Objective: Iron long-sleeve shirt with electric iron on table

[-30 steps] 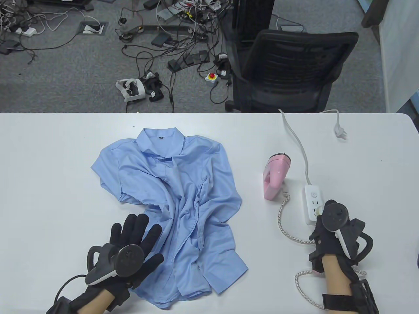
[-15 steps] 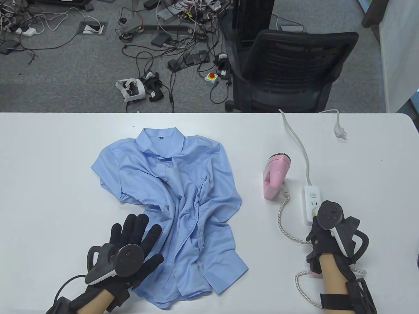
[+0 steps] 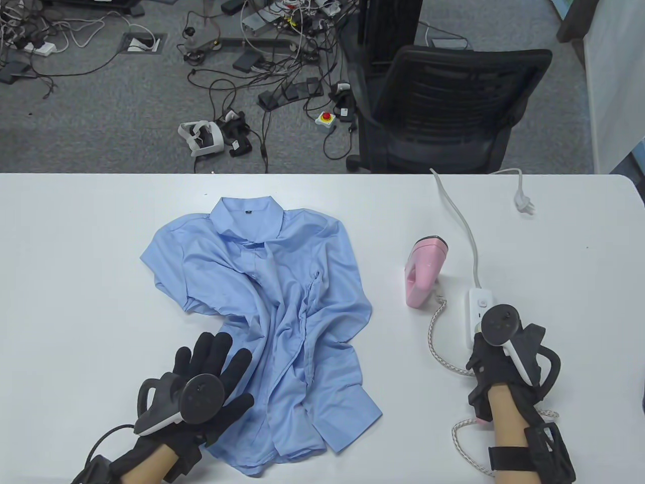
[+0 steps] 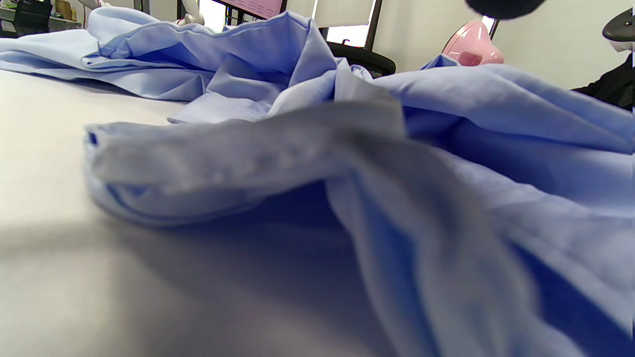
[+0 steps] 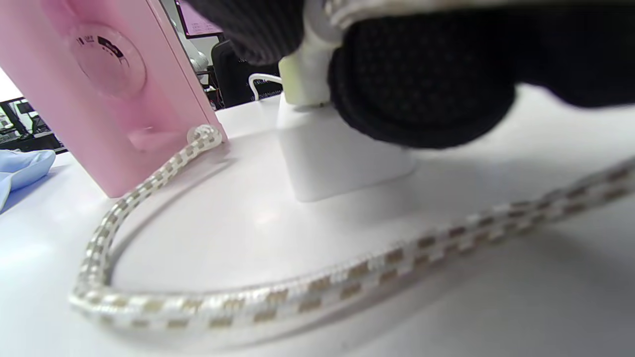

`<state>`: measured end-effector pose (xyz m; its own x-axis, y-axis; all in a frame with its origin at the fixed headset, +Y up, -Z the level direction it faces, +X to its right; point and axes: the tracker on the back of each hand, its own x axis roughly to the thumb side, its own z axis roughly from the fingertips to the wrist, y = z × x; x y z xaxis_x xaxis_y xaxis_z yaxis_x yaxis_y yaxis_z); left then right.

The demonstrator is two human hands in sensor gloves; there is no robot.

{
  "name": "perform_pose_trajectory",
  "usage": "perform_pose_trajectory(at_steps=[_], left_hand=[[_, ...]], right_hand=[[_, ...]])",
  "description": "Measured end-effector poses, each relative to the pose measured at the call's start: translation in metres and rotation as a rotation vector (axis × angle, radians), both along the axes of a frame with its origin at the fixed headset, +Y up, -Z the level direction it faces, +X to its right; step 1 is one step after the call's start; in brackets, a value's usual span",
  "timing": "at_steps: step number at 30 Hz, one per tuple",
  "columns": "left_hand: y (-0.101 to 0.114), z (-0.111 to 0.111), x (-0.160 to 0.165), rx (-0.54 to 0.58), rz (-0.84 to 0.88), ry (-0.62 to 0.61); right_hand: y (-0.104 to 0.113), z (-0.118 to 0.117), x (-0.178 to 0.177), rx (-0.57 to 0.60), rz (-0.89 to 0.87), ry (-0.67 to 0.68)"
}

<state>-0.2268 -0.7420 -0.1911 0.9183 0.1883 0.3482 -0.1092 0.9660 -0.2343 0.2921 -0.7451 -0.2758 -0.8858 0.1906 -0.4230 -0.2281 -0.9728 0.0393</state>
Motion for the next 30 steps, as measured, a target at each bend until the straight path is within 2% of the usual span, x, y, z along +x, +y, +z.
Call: perform_pose_trajectory(at_steps=[7, 15, 18, 20, 22, 26, 30], left_hand=[[0.002, 0.001, 0.000, 0.015, 0.007, -0.005], [0.008, 0.003, -0.001, 0.044, 0.025, -0.009], [0.011, 0.002, -0.004, 0.050, 0.048, 0.003], [0.012, 0.001, -0.007, 0.053, 0.060, 0.010], [0.014, 0.001, -0.009, 0.051, 0.079, 0.011], [0.015, 0.002, -0.008, 0.055, 0.079, 0.001], [0.015, 0.003, -0.007, 0.053, 0.077, -0.007]], right_hand=[[0.002, 0.000, 0.001, 0.009, 0.006, -0.018], [0.012, -0.013, -0.002, -0.150, 0.078, -0.055], [0.027, -0.019, -0.004, -0.225, 0.081, -0.081], [0.040, -0.021, -0.009, -0.154, 0.077, -0.089], [0.046, -0.027, -0.013, -0.152, 0.098, -0.082], [0.036, -0.044, -0.016, -0.253, 0.188, -0.083], [0.011, -0.054, -0.016, -0.309, 0.153, -0.090]])
